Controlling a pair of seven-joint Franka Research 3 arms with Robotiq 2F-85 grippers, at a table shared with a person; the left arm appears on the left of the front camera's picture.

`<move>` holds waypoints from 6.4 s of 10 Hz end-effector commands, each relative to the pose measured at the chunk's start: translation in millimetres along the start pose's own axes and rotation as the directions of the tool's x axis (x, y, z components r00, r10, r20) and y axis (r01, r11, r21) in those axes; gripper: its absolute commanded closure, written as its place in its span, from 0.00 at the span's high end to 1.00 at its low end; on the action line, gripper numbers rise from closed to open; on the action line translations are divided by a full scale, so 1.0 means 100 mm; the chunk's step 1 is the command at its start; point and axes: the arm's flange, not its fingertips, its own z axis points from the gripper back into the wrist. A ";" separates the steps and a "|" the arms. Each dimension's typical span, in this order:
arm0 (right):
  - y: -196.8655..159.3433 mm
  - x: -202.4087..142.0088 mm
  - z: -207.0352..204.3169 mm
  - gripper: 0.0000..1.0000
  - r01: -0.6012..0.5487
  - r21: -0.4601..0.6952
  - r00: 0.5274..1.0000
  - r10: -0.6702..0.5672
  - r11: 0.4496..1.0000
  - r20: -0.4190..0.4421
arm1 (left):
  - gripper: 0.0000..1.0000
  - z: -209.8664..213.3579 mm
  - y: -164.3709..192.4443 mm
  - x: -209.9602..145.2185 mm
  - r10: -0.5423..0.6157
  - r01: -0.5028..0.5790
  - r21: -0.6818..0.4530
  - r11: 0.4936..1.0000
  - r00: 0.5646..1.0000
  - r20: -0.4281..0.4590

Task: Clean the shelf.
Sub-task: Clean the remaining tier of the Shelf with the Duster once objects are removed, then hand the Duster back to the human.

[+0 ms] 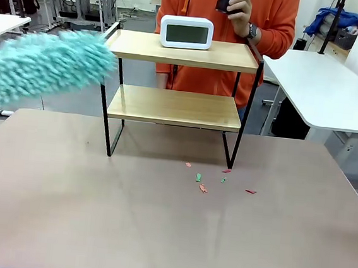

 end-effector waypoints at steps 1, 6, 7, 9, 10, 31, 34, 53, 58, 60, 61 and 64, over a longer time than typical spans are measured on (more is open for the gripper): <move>0.01 0.02 -0.01 1.00 -0.027 0.022 1.000 0.027 0.999 0.011 | 0.00 -0.07 0.07 -0.32 0.257 -0.258 -0.011 0.966 0.956 0.138; 0.01 0.02 -0.01 1.00 -0.027 0.022 1.000 0.027 0.999 0.011 | 0.00 -0.21 0.58 -0.02 0.700 -0.700 -0.080 0.710 0.688 0.191; 0.01 0.02 -0.01 1.00 -0.027 0.022 1.000 0.027 0.999 0.011 | 0.00 -0.08 0.40 -0.50 0.587 -0.588 -0.055 0.807 0.789 0.183; 0.01 0.02 -0.01 1.00 -0.027 0.022 1.000 0.027 0.999 0.011 | 0.00 -0.08 0.40 -0.50 0.587 -0.588 -0.055 0.807 0.789 0.183; 0.01 0.02 -0.01 1.00 -0.027 0.022 1.000 0.027 0.999 0.011 | 0.00 -0.08 0.40 -0.50 0.587 -0.588 -0.055 0.807 0.789 0.183; 2.13 -0.45 -1.11 1.00 -0.468 0.224 0.835 0.511 0.855 -0.203 | 0.12 0.13 -1.06 0.57 -0.401 0.396 -0.308 0.865 0.915 0.048; 2.39 -0.61 -1.65 1.00 -0.486 0.304 0.728 0.572 0.819 -0.378 | 0.12 -0.23 -1.26 1.10 -0.551 0.454 -0.452 0.768 0.828 -0.105; 2.43 -1.82 -2.35 0.00 -0.576 0.451 0.283 0.685 0.681 -0.671 | 0.12 -0.92 -1.31 1.69 -0.612 0.382 -0.630 0.676 0.767 -0.191; 2.42 -1.82 -2.38 0.00 -0.545 0.473 0.283 0.683 0.692 -0.673 | 0.12 -0.95 -1.30 1.69 -0.583 0.367 -0.615 0.698 0.790 -0.189; 2.42 -1.80 -2.37 0.00 -0.539 0.476 0.291 0.684 0.695 -0.669 | 0.12 -0.95 -1.29 1.70 -0.573 0.365 -0.608 0.705 0.798 -0.186; 2.41 -1.78 -2.36 0.00 -0.525 0.477 0.295 0.676 0.705 -0.675 | 0.12 -0.96 -1.29 1.70 -0.559 0.360 -0.590 0.723 0.807 -0.193; 2.39 -1.75 -2.35 0.00 -0.525 0.464 0.311 0.668 0.714 -0.676 | 0.83 -0.96 -1.23 1.71 -0.436 0.298 -0.499 0.814 0.881 -0.186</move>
